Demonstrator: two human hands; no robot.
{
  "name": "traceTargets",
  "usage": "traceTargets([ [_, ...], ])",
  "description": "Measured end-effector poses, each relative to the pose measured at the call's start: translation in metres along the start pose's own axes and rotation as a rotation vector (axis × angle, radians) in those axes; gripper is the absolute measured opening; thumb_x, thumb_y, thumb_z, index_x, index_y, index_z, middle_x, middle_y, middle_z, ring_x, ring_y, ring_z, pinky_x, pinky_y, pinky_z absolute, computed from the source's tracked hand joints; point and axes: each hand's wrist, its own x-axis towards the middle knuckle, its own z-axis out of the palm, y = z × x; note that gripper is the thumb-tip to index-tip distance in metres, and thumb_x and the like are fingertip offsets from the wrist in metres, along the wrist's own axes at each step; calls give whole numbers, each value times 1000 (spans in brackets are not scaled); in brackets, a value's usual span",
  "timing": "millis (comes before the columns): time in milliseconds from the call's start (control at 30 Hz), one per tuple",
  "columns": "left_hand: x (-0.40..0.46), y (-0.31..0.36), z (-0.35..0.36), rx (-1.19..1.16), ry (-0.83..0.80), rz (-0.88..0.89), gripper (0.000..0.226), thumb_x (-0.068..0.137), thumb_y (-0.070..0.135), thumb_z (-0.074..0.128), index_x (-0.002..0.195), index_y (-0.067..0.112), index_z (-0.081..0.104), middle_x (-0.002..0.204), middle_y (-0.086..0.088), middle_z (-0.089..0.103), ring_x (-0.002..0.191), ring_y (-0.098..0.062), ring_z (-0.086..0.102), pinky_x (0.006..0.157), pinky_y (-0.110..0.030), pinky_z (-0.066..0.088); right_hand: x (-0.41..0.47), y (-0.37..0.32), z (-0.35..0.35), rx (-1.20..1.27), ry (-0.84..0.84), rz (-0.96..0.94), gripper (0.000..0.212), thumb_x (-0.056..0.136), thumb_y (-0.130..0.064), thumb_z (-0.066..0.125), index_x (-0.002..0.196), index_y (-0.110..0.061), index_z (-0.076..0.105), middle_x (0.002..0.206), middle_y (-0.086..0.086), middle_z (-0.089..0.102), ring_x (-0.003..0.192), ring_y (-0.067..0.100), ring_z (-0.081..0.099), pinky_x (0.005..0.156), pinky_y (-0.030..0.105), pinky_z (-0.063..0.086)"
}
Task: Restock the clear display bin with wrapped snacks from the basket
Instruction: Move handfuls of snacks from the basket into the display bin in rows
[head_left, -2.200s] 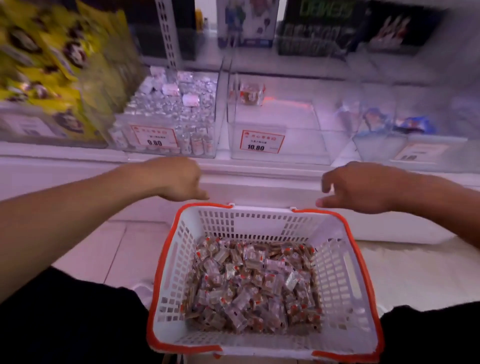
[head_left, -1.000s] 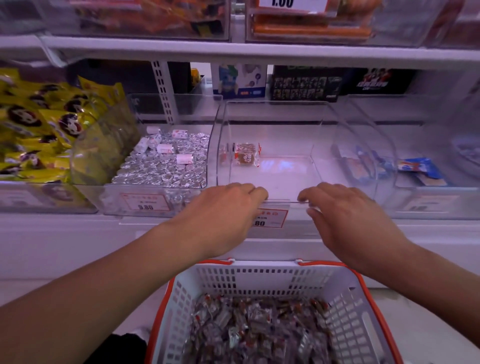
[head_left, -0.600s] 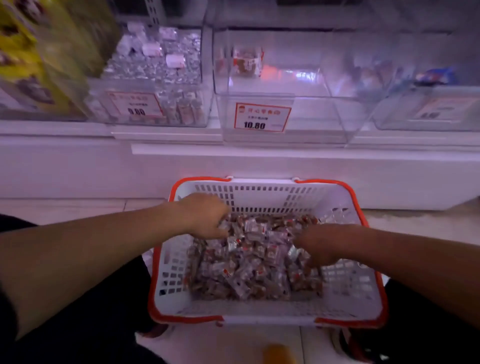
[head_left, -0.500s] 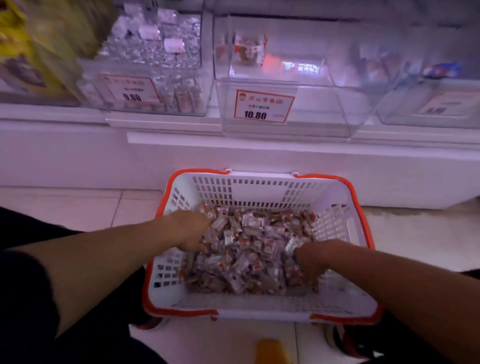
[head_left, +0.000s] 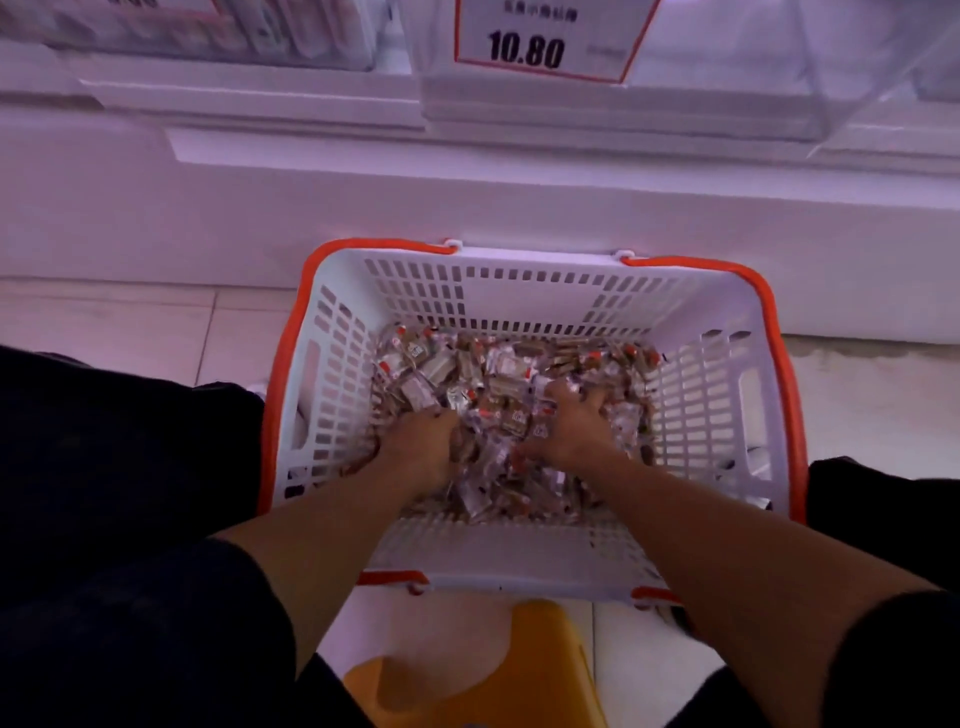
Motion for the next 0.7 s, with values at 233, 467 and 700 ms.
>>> traceTargets([
  [233,-11,3,30,217,-38,-10,74,82,43,70,142,19,35,138,-11,40,123,-37,47,95,-49,47,3,-7,17,51,37,-76,30,76,-25,78,100,-25,59,135,14,37,100,35,58,89,32,50],
  [467,-17,8,-3,-119,-71,-79,24,97,30,56,86,8,57,81,-13,58,82,-29,58,68,-33,42,-8,2,-13,264,142,-45,36,85,-19,63,120,-18,56,85,1,62,83,26,64,66,27,44],
  [700,-30,35,-75,-894,-274,-324,24,102,23,50,78,20,46,75,2,50,52,-10,53,40,-19,43,-29,6,-57,340,-27,34,25,88,8,52,103,-7,66,99,18,67,70,22,69,57,29,55],
])
